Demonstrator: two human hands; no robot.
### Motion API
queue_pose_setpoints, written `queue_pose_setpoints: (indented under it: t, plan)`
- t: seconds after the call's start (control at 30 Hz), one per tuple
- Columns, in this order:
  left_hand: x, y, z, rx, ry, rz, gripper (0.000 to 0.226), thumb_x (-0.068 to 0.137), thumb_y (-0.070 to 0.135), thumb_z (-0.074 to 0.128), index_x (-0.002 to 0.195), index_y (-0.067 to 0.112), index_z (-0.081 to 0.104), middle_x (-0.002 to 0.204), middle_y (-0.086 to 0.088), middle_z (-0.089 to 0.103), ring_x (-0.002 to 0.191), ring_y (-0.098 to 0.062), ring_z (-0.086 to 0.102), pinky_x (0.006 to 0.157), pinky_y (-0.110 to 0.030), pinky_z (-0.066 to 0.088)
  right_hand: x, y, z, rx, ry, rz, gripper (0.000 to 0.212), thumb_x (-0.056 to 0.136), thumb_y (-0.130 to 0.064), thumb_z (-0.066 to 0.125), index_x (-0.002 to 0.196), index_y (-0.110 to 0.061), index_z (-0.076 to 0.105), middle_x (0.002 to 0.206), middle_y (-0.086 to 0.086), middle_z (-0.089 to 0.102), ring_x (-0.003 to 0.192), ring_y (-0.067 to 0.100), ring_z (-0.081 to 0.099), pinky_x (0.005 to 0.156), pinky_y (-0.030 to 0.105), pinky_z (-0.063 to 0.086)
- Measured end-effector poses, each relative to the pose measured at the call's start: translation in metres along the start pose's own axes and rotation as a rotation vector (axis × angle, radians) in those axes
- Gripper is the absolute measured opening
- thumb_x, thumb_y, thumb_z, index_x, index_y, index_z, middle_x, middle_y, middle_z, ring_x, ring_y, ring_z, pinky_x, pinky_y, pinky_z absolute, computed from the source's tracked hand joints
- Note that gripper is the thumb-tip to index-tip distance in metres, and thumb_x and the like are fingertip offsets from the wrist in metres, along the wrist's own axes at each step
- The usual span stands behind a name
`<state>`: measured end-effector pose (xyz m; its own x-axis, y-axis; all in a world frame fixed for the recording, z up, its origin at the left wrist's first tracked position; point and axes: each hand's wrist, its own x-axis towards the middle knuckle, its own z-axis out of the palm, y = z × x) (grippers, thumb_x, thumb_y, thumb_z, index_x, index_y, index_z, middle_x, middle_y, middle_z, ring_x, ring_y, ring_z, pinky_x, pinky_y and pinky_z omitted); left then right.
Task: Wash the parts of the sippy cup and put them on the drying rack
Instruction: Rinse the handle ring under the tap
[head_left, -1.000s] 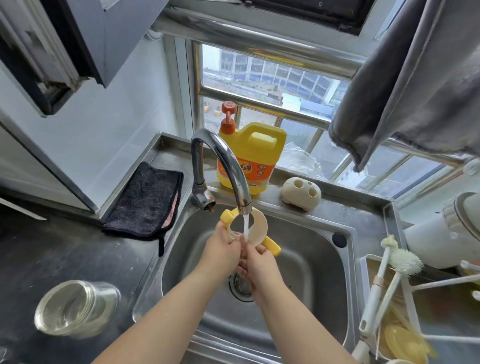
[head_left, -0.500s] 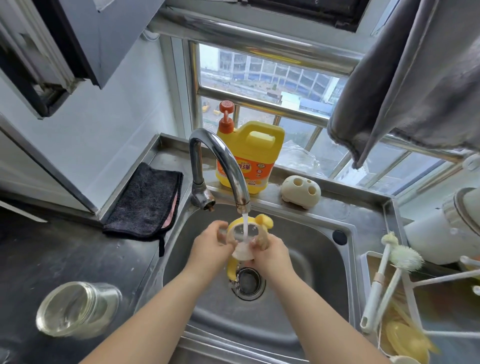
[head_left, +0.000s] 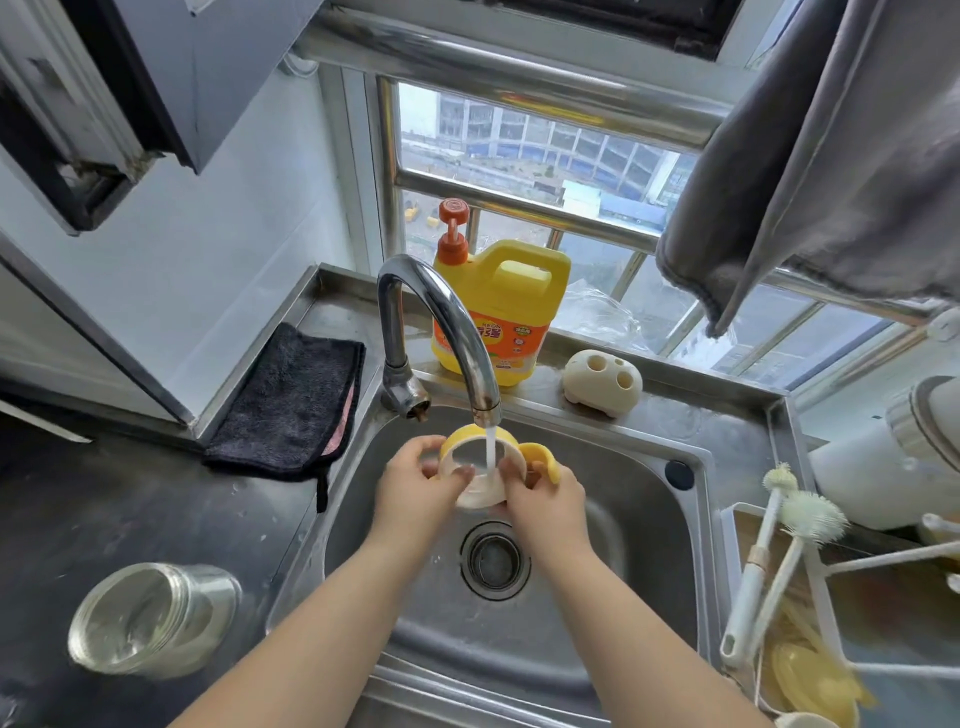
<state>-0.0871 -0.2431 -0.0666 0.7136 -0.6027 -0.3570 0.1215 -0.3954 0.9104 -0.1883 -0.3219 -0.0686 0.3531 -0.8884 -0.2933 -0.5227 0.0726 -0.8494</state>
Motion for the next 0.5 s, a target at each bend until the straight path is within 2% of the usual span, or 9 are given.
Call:
queue_pose_setpoints:
  t: [0.07, 0.13, 0.17, 0.23, 0.33, 0.4, 0.43, 0.47, 0.5]
  plan:
    - [-0.005, -0.001, 0.002, -0.369, -0.008, -0.120, 0.051, 0.073, 0.011, 0.078, 0.119, 0.012, 0.055, 0.102, -0.008, 0.068, 0.091, -0.021, 0.065, 0.080, -0.035, 0.051, 0.001, -0.001, -0.001, 0.164, 0.029, 0.082, 0.017, 0.088, -0.015, 0.059, 0.075, -0.006, 0.067, 0.075, 0.012, 0.070, 0.064, 0.018, 0.068, 0.064, 0.031, 0.056]
    - [-0.010, -0.007, 0.005, -0.531, -0.090, -0.125, 0.065, 0.064, 0.011, 0.078, 0.122, 0.013, 0.051, 0.111, -0.006, 0.068, 0.100, -0.018, 0.066, 0.085, -0.033, 0.051, 0.004, 0.001, 0.002, 0.308, 0.055, 0.165, 0.011, 0.085, -0.010, 0.063, 0.076, -0.006, 0.068, 0.074, 0.010, 0.071, 0.063, 0.017, 0.070, 0.070, 0.035, 0.058]
    - [-0.012, -0.009, 0.008, -0.536, -0.141, -0.116, 0.067, 0.063, 0.008, 0.079, 0.123, 0.013, 0.050, 0.113, -0.005, 0.068, 0.103, -0.016, 0.066, 0.085, -0.031, 0.051, 0.004, 0.001, 0.003, 0.363, 0.053, 0.203, 0.008, 0.085, -0.009, 0.065, 0.079, -0.006, 0.068, 0.076, 0.010, 0.072, 0.067, 0.021, 0.071, 0.074, 0.038, 0.058]
    - [-0.016, -0.012, 0.011, -0.484, -0.176, -0.098, 0.051, 0.073, 0.000, 0.077, 0.118, 0.014, 0.055, 0.109, -0.004, 0.071, 0.101, -0.013, 0.067, 0.085, -0.029, 0.050, 0.003, -0.001, 0.006, 0.431, 0.014, 0.227, 0.006, 0.084, -0.008, 0.067, 0.084, -0.003, 0.068, 0.080, 0.013, 0.073, 0.074, 0.026, 0.071, 0.076, 0.040, 0.059]
    - [-0.014, -0.007, 0.012, -0.409, -0.036, -0.143, 0.028, 0.086, 0.006, 0.066, 0.113, 0.015, 0.061, 0.106, -0.004, 0.071, 0.095, -0.017, 0.067, 0.088, -0.033, 0.052, -0.001, -0.002, 0.006, 0.461, -0.124, 0.156, 0.007, 0.084, -0.008, 0.069, 0.089, -0.003, 0.068, 0.087, 0.013, 0.073, 0.080, 0.026, 0.070, 0.074, 0.035, 0.059]
    - [-0.011, 0.001, 0.008, -0.366, 0.019, -0.146, 0.017, 0.090, 0.006, 0.061, 0.104, 0.017, 0.060, 0.097, 0.001, 0.067, 0.080, -0.011, 0.065, 0.068, -0.015, 0.054, -0.001, 0.003, 0.003, 0.415, -0.251, 0.089, 0.023, 0.079, -0.019, 0.076, 0.098, -0.009, 0.067, 0.095, 0.009, 0.073, 0.087, 0.022, 0.068, 0.078, 0.035, 0.055]
    - [-0.009, 0.004, 0.005, -0.286, 0.023, -0.114, 0.016, 0.092, 0.006, 0.058, 0.099, 0.019, 0.058, 0.091, 0.005, 0.063, 0.073, -0.006, 0.062, 0.056, -0.007, 0.048, -0.002, 0.006, 0.000, 0.403, -0.324, 0.064, 0.039, 0.073, -0.027, 0.079, 0.106, -0.013, 0.065, 0.100, 0.006, 0.073, 0.093, 0.020, 0.068, 0.083, 0.036, 0.055]
    - [-0.006, 0.006, 0.001, -0.200, 0.038, -0.078, 0.016, 0.093, 0.006, 0.055, 0.097, 0.021, 0.058, 0.086, 0.008, 0.060, 0.072, -0.005, 0.059, 0.051, -0.005, 0.043, -0.002, 0.011, -0.002, 0.382, -0.363, 0.064, 0.053, 0.068, -0.033, 0.081, 0.114, -0.017, 0.061, 0.105, 0.004, 0.072, 0.099, 0.018, 0.067, 0.088, 0.037, 0.053]
    - [-0.002, 0.004, -0.003, -0.111, 0.049, -0.032, 0.016, 0.093, 0.006, 0.055, 0.096, 0.020, 0.059, 0.084, 0.008, 0.060, 0.076, -0.008, 0.061, 0.054, -0.007, 0.044, -0.003, 0.013, -0.006, 0.364, -0.367, 0.077, 0.061, 0.067, -0.036, 0.082, 0.120, -0.022, 0.056, 0.109, 0.001, 0.070, 0.102, 0.015, 0.066, 0.091, 0.036, 0.052]
